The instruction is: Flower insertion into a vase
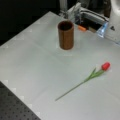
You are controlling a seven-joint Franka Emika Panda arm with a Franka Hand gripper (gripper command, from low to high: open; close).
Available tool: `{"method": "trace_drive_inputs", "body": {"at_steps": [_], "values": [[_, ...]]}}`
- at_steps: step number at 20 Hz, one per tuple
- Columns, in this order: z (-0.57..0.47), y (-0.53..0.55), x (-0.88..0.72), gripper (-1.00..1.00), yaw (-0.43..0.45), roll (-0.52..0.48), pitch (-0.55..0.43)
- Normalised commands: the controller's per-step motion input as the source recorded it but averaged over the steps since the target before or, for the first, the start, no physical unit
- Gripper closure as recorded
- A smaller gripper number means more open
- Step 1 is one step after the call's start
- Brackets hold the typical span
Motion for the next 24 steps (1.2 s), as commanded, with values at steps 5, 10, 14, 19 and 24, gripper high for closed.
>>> {"method": "trace_drive_inputs", "body": {"at_steps": [5, 10, 14, 19, 24], "values": [[-0.02, 0.05, 0.36, 1.0, -0.079, 0.063, 0.312], [-0.04, -0.02, 0.41, 1.0, -0.065, 0.069, 0.241], [-0.16, -0.07, 0.51, 1.0, -0.066, 0.084, 0.152], [-0.29, -0.05, 0.58, 1.0, -0.07, 0.07, 0.102], [-0.2, 0.01, 0.48, 1.0, -0.095, 0.052, 0.064]]}}
